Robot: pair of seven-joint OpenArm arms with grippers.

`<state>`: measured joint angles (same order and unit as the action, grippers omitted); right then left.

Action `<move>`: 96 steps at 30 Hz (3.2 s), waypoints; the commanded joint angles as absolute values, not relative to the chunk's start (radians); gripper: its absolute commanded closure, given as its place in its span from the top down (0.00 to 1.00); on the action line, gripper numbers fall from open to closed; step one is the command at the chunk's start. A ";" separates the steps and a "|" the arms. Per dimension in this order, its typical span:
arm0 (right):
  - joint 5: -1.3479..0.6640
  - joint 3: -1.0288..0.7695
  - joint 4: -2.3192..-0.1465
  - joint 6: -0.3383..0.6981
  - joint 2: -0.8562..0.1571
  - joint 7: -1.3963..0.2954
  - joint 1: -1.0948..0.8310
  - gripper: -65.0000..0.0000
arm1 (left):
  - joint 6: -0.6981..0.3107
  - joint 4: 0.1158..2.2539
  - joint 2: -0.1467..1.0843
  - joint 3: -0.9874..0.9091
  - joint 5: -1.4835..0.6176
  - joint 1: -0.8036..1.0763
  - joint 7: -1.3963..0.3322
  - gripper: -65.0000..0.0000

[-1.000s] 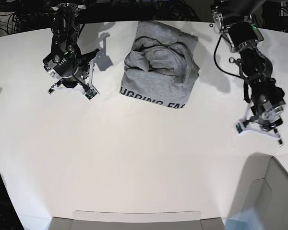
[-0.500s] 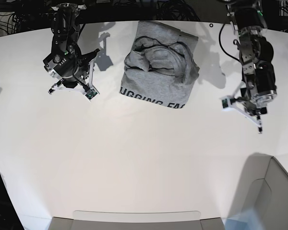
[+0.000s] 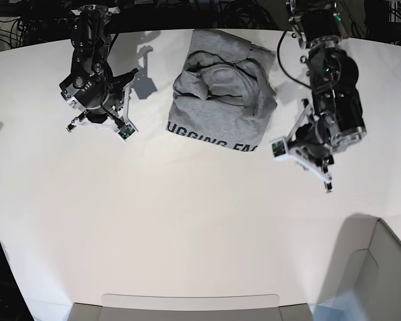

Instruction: Fold the T-shirt properly

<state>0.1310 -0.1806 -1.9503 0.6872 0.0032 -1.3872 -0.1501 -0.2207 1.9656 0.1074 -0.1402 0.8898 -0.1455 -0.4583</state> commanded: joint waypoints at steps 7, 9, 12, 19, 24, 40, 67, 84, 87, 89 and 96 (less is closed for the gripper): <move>0.133 -0.185 -1.965 0.698 -0.004 -1.379 -0.137 0.22 | -0.220 1.983 0.110 -0.150 0.657 -0.160 -0.470 0.12; 0.133 -0.186 -1.965 0.698 -0.004 -1.379 -0.137 0.22 | -0.228 1.982 0.110 -0.173 0.613 -0.160 -0.470 0.12; 0.133 -0.185 -1.965 0.698 -0.004 -1.379 -0.137 0.22 | -0.312 1.975 0.108 -0.225 0.553 -0.162 -0.470 0.12; 0.133 -0.182 -1.965 0.698 -0.004 -1.379 -0.137 0.22 | -0.564 1.894 0.110 -0.455 0.371 -0.240 -0.553 0.12; 0.133 -0.180 -1.965 0.698 -0.004 -1.379 -0.137 0.22 | -0.698 1.840 0.111 -0.654 0.262 -0.323 -0.730 0.12; 0.133 -0.182 -1.965 0.698 -0.004 -1.379 -0.140 0.22 | -0.698 1.802 0.153 -0.743 0.255 -0.334 -0.980 0.12; 0.133 -0.186 -1.965 0.698 0.001 -1.379 -0.136 0.22 | -0.698 1.851 0.059 -0.886 0.246 -0.432 -0.842 0.12; 0.133 -0.186 -1.965 0.698 0.004 -1.379 -0.136 0.22 | -0.698 1.836 0.047 -0.809 0.246 -0.433 -0.845 0.12; 0.133 -0.186 -1.965 0.698 0.005 -1.379 -0.136 0.22 | -0.698 1.834 0.047 -0.809 0.246 -0.435 -0.845 0.12; 0.133 -0.186 -1.965 0.698 0.005 -1.379 -0.136 0.22 | -0.698 1.834 0.047 -0.809 0.246 -0.437 -0.845 0.12; 0.133 -0.188 -1.965 0.698 0.005 -1.379 -0.136 0.22 | -0.698 1.833 0.045 -0.809 0.246 -0.440 -0.851 0.12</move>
